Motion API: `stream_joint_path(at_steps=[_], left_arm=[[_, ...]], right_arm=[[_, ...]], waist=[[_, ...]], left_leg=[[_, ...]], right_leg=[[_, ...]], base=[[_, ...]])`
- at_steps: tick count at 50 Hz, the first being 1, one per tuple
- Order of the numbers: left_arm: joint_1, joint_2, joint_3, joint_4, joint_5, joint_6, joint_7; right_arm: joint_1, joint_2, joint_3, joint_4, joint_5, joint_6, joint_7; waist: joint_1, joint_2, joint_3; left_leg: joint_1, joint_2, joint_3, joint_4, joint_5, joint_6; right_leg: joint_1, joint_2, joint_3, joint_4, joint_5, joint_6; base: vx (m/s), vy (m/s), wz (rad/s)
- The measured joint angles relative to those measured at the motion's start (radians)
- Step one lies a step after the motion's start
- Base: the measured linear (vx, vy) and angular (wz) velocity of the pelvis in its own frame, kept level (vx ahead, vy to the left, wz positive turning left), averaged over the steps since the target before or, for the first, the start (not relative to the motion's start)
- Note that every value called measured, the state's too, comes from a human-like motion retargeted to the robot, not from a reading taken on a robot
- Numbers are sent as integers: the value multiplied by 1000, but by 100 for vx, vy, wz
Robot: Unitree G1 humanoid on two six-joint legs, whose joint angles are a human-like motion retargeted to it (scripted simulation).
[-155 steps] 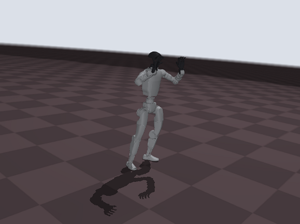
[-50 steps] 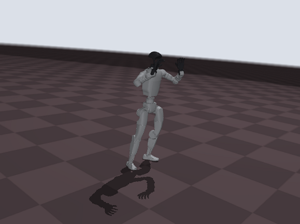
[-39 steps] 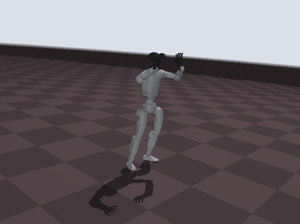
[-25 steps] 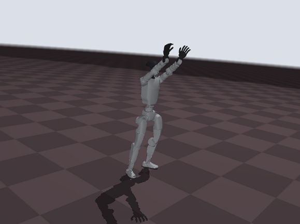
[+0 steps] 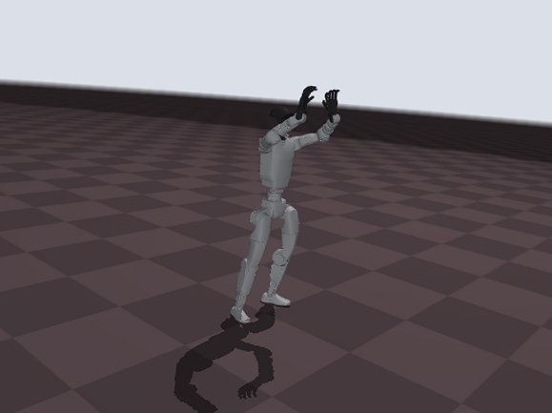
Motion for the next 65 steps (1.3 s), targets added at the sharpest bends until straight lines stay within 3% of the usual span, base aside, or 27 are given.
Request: stream_joint_path(at_steps=[5, 10, 12, 15, 22, 53, 58, 60, 62, 65], left_arm=[[378, 165, 336, -445, 110, 18, -21], [930, 186, 743, -775, 136, -29, -27], [1103, 168, 841, -846, 105, -92, -50], [1275, 132, 917, -893, 74, -142, -60], [1438, 54, 942, -906, 39, -163, 0], [1434, -34, 927, -889, 87, -156, 65], [1377, -48, 894, -882, 64, -161, 44], [1264, -37, 842, -852, 59, -152, 32], [1002, -10, 698, -727, 61, -125, 36], [476, -26, 340, -342, 72, -67, 96]], right_arm=[[434, -159, -382, -446, -145, -5, 53], [960, -165, -822, -789, -258, -54, 141], [1125, -136, -929, -871, -289, -82, 156], [1310, -106, -1025, -942, -307, -112, 156], [1522, -91, -1107, -1000, -291, -142, 149], [1540, -41, -1069, -1019, -326, -141, 103], [1444, -80, -1041, -1007, -331, -129, 119], [1312, -128, -975, -972, -336, -110, 125], [1031, -183, -789, -847, -349, -70, 121], [435, -153, -315, -489, -368, 8, 78]], waist=[[10, -2, 20], [-1, 6, 44], [-14, 6, 58], [-27, 4, 68], [-46, 10, 54], [-51, 11, 66], [-38, 12, 72], [-27, 13, 64], [-14, 12, 50], [-15, 6, 5]], left_leg=[[7, 0, 11, -4, -4, 8], [12, -1, 14, -5, -8, 4], [22, -1, 10, -3, -13, -6], [28, -3, 3, -4, -15, -10], [31, -6, -4, -3, -15, -10], [44, -12, 40, -17, -15, 2], [51, -11, 49, -22, -16, 2], [56, -9, 54, -23, -17, 5], [59, -7, 58, -21, -17, 7], [54, -6, 55, -18, -12, 7]], right_leg=[[-7, 1, 17, 6, -4, -5], [-7, 0, 22, 8, -8, 0], [3, 0, 19, 15, -16, 6], [11, -3, 12, 20, -22, 12], [21, -6, 3, 18, -24, 12], [-4, -7, 55, 19, -13, 16], [-5, -4, 64, 19, -11, 11], [-4, -2, 69, 18, -10, 8], [-2, 0, 72, 18, -8, 6], [-1, -1, 65, 17, -3, 10]], base=[[0, 0, 0], [0, 0, 0], [0, 0, 0], [0, 0, 0], [0, 0, 0], [0, 0, -4], [0, 0, 0], [0, 0, 0], [0, 0, 0], [0, 0, 0]])
